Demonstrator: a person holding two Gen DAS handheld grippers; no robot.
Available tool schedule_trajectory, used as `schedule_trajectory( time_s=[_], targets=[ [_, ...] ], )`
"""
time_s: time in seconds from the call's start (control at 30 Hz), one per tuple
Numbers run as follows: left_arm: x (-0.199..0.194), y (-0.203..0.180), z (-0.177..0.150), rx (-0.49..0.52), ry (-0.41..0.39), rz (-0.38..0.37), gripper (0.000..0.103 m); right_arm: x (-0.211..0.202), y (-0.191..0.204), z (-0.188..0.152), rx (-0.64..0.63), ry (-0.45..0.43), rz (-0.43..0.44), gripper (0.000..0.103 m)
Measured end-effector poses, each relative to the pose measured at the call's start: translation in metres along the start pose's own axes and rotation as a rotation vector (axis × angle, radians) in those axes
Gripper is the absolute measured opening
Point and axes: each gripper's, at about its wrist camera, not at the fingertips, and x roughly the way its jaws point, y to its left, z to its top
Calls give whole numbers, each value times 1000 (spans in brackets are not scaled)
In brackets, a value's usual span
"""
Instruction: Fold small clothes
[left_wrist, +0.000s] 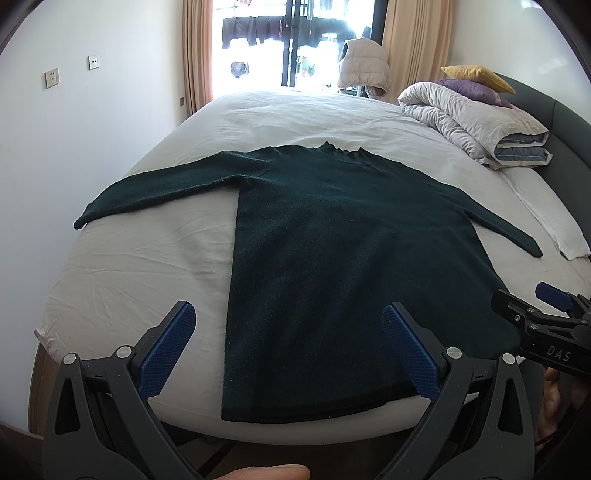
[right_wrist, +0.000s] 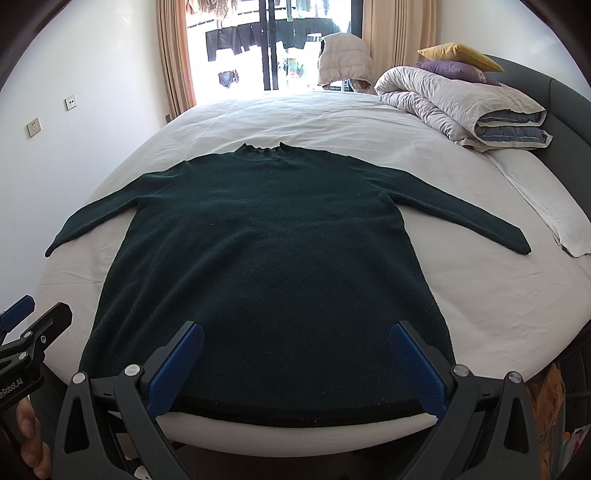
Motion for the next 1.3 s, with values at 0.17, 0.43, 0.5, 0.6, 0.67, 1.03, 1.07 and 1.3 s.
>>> schedule_trajectory(
  time_s=[0.17, 0.43, 0.5, 0.6, 0.67, 1.03, 1.07, 1.3],
  targets=[
    [1, 0, -2, -1, 2, -1, 103, 2, 0, -1, 2, 2, -1, 103],
    [3, 1, -5, 1, 6, 1, 103, 7, 0, -6, 8, 6, -1, 103],
    [4, 1, -5, 1, 4, 3, 103, 7, 0, -8, 11, 3, 3, 103],
    [9, 1, -8, 11, 3, 13, 103, 11, -1, -10, 21, 2, 5, 103],
    [13, 2, -11, 10, 5, 11, 103, 14, -2, -12, 27, -4, 11, 103],
    [37, 9, -17, -12, 22, 20, 103, 26, -1, -18, 31, -2, 15, 103],
    [38, 9, -17, -10, 22, 21, 103, 27, 0, -18, 30, -1, 14, 103],
    [40, 9, -17, -5, 24, 18, 103, 28, 0, -18, 28, 1, 14, 103]
  ],
)
